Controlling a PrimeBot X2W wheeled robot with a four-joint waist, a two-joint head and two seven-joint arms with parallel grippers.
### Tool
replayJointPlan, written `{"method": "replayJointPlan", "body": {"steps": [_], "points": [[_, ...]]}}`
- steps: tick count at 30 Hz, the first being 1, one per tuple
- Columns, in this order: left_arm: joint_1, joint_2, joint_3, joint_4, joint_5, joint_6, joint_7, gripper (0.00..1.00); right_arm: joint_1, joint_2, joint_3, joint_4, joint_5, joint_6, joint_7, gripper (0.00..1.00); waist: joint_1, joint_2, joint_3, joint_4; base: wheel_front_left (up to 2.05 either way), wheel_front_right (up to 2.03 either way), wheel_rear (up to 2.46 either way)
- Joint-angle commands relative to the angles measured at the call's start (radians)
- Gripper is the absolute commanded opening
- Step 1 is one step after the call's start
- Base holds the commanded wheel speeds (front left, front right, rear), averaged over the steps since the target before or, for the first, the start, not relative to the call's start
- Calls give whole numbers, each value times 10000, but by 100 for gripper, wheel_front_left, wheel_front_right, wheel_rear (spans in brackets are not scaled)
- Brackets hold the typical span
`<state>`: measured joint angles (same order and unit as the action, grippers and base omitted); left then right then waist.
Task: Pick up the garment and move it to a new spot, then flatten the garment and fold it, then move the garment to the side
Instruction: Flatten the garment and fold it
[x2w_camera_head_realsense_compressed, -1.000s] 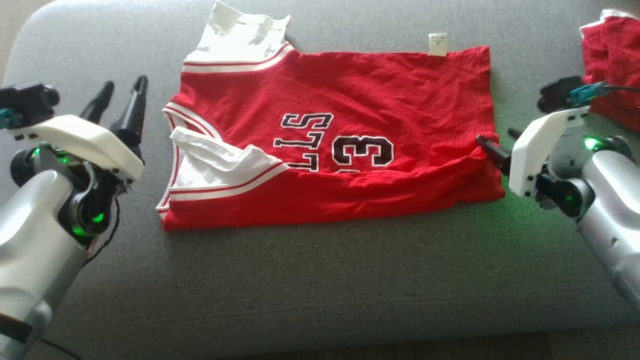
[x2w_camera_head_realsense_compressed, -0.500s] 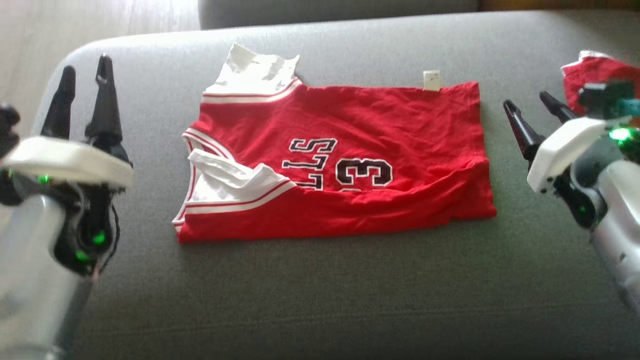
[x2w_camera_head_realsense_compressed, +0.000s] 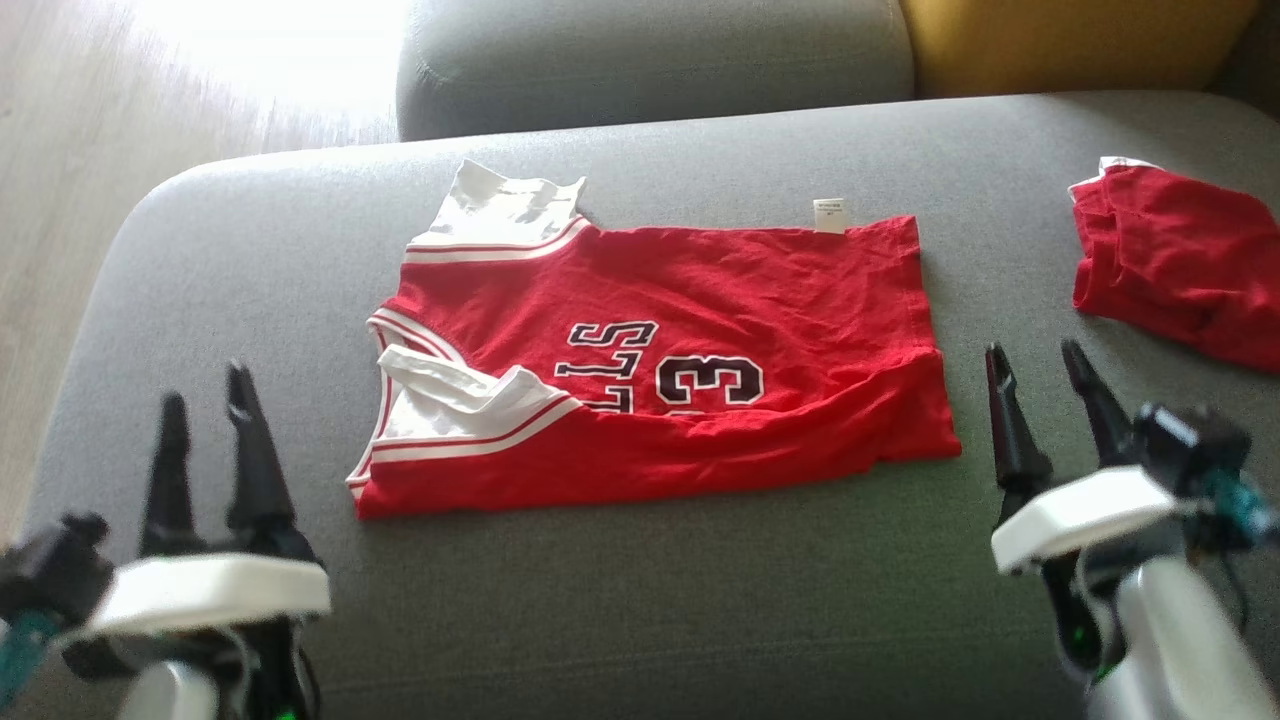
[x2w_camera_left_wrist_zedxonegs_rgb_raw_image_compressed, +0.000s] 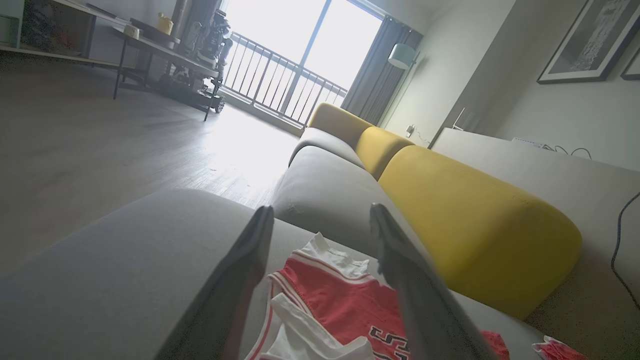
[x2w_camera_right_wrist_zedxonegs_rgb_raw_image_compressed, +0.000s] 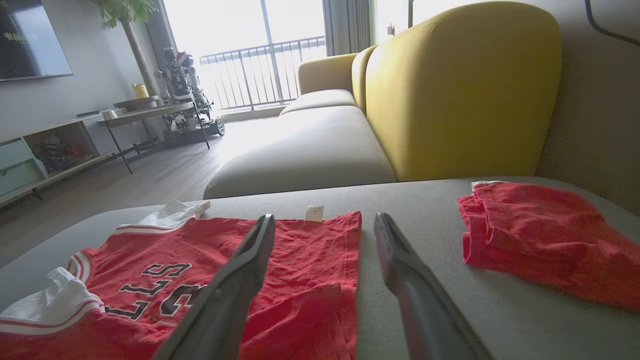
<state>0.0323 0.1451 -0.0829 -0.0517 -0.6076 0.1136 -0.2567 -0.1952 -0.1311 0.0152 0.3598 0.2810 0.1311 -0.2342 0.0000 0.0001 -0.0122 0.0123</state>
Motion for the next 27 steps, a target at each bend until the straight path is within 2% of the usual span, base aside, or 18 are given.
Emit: {"method": "replayJointPlan", "body": {"steps": [1, 4, 6, 12, 19, 27], "points": [[-430, 98, 412, -278, 77, -28, -50, 100, -293, 36, 180, -357, -22, -4, -115, 100, 0, -1, 11, 7, 0, 0, 0], [44, -482, 894, 76, 715, -569, -50, 100, 711, 652, -616, -1567, -589, -4, -150, 100, 0, -1, 45, 62, 0, 0, 0], [231, -603, 958, 368, 1229, -843, -50, 100, 1053, 749, -653, -1857, -751, -4, -28, 100, 0, -1, 65, 51, 0, 0, 0], [151, -890, 1107, 1254, 1607, -1310, -51, 100, 1313, 803, -517, -2351, -505, -4, 230, 100, 0, -1, 265, -19, 0, 0, 0], [-580, -929, 418, 3093, 1827, -1419, -51, 100, 1126, 806, -480, -2522, -533, -4, 531, 100, 0, -1, 743, -245, 0, 0, 0], [-1631, -934, 396, 4925, 1735, -1313, -34, 100, 890, 807, -363, -2648, -493, -4, 693, 100, 0, -1, 1369, -779, 0, 0, 0]]}}
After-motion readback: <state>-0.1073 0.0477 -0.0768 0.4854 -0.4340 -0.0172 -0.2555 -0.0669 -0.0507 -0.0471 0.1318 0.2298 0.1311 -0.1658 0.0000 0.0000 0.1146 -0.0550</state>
